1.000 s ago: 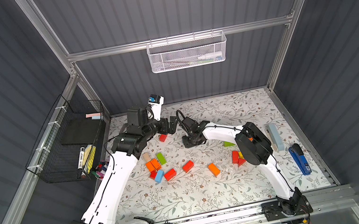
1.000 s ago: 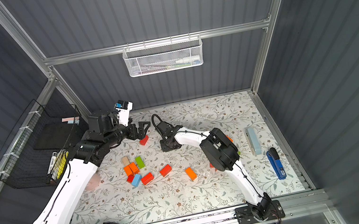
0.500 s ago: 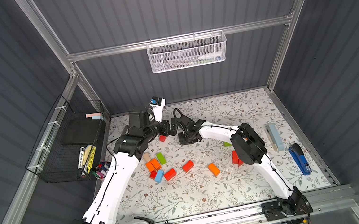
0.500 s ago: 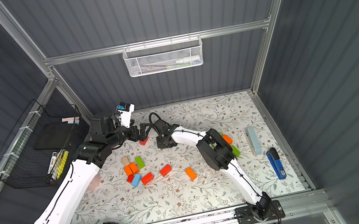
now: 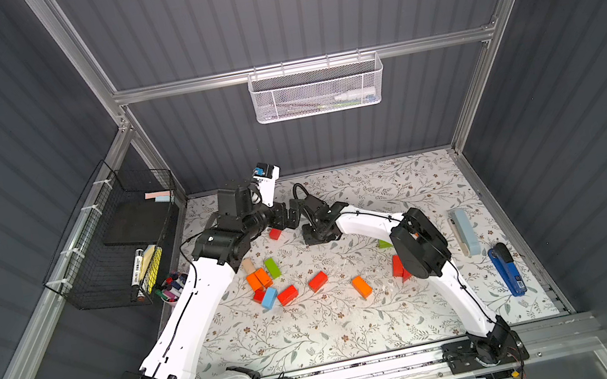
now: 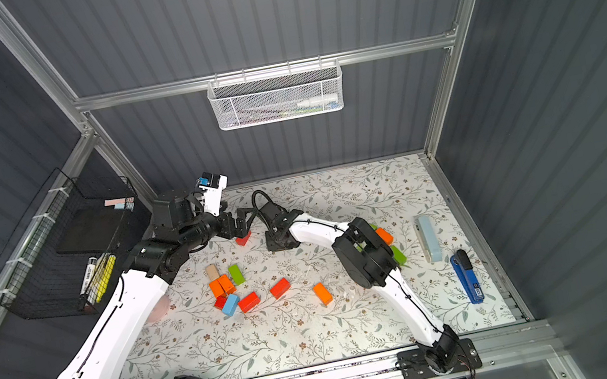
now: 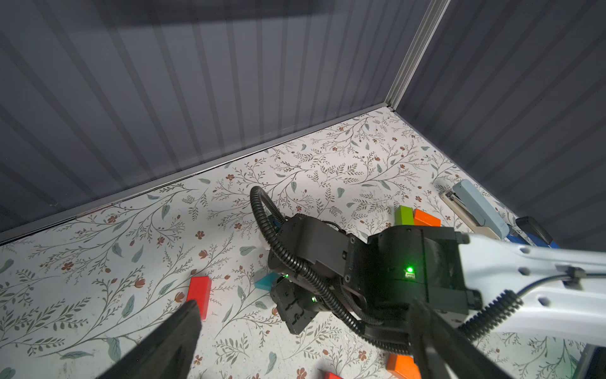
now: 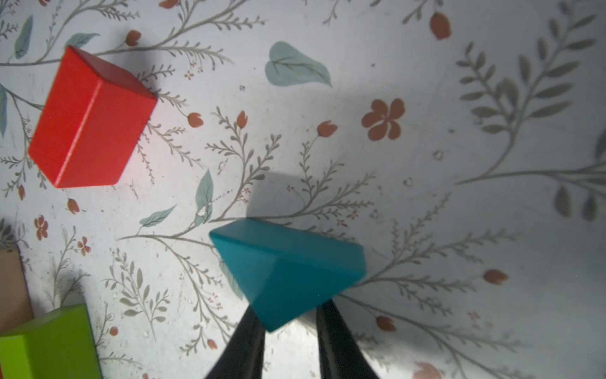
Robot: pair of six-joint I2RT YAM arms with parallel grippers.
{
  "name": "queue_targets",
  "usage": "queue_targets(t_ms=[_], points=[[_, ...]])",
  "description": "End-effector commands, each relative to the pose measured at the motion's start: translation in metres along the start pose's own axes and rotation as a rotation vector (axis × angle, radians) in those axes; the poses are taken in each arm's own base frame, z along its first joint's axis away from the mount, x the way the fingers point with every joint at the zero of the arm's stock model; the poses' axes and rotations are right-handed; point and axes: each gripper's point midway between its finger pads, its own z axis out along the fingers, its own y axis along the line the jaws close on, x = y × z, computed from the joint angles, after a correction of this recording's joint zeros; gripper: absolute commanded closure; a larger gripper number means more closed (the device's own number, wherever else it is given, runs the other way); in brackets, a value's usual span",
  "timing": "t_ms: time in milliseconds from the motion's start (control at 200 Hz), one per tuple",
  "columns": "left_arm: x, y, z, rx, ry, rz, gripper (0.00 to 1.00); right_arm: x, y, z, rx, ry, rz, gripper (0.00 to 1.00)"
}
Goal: Assemble a heart with building blocks
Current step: Move the building block to the center of the board, then assemble the building block at the center of the board.
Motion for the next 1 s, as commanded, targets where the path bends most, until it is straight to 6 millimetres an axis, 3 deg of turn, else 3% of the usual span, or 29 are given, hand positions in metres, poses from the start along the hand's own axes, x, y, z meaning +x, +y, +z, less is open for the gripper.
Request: queue_targets(t_ms=[0,810,995], points=[[-0.002,0.0,0.0,0.009,-0.014,-0.004,0.01,-0.003,-0.001,-0.002,0.02,-0.003,-0.006,0.69],[0.007,0.004,0.007,-0.003,0.012,-0.032,0.01,-0.007,0.012,-0.002,-0.031,-0.002,0.012,0.7],[0.018,0.018,0.015,-0.071,0.053,-0.072,0.01,-0.008,0.019,-0.023,-0.06,-0.011,-0.039,0.7]])
